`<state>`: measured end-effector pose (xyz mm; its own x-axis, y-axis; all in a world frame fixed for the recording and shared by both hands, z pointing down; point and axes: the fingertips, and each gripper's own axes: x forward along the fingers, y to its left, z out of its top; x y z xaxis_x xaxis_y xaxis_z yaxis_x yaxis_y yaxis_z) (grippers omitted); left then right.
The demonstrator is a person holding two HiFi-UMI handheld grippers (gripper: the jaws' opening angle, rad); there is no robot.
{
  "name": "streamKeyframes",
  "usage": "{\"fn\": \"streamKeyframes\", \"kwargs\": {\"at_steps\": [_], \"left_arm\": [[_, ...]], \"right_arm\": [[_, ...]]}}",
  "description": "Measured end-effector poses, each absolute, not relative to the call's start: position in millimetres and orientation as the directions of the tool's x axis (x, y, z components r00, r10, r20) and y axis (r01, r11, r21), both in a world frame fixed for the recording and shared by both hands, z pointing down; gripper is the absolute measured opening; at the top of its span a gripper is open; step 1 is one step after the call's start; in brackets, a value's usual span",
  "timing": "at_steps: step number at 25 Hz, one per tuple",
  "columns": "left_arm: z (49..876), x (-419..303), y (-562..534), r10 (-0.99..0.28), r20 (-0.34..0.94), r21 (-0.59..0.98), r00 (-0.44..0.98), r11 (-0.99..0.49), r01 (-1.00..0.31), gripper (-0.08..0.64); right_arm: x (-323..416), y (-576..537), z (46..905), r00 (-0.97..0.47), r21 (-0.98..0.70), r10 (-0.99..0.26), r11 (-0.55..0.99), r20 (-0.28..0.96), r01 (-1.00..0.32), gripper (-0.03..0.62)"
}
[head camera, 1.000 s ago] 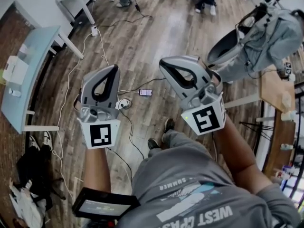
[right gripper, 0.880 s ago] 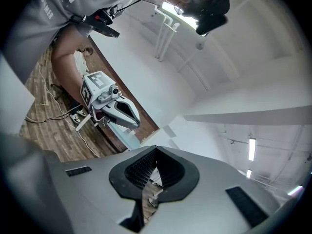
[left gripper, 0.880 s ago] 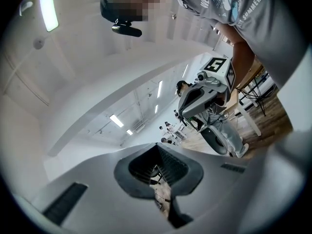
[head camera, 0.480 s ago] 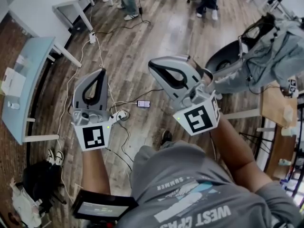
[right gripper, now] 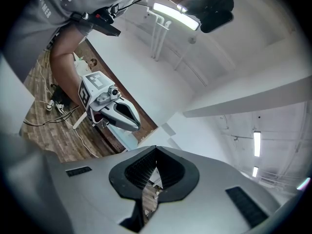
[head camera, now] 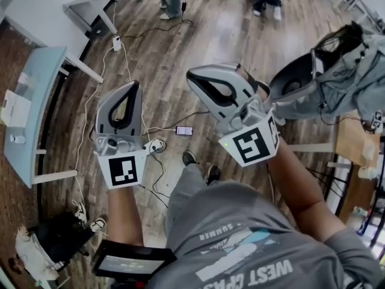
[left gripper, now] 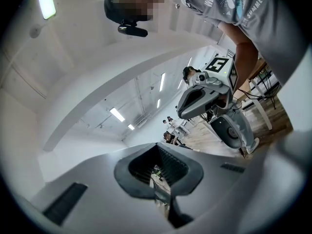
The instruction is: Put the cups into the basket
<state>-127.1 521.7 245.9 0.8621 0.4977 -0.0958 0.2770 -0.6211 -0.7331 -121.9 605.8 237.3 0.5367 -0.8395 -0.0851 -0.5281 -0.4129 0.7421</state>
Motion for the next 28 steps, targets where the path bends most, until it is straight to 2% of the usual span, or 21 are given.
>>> {"fn": "streamKeyframes", "kwargs": {"at_steps": [14,28], "left_arm": [[238,-16,470,0.559,-0.128,-0.729,0.819,-0.613,0.304,0.000],[256,117,450,0.499,-0.096,-0.703,0.861,-0.646,0.296,0.000]], "right_arm": [[-16,556,231,0.607,0.749,-0.790,-0.449,-0.080,-0.486,0.011],[120,545,249,0.577,0.730,-0.815,-0.421,-0.044,-0.539,0.011]]}}
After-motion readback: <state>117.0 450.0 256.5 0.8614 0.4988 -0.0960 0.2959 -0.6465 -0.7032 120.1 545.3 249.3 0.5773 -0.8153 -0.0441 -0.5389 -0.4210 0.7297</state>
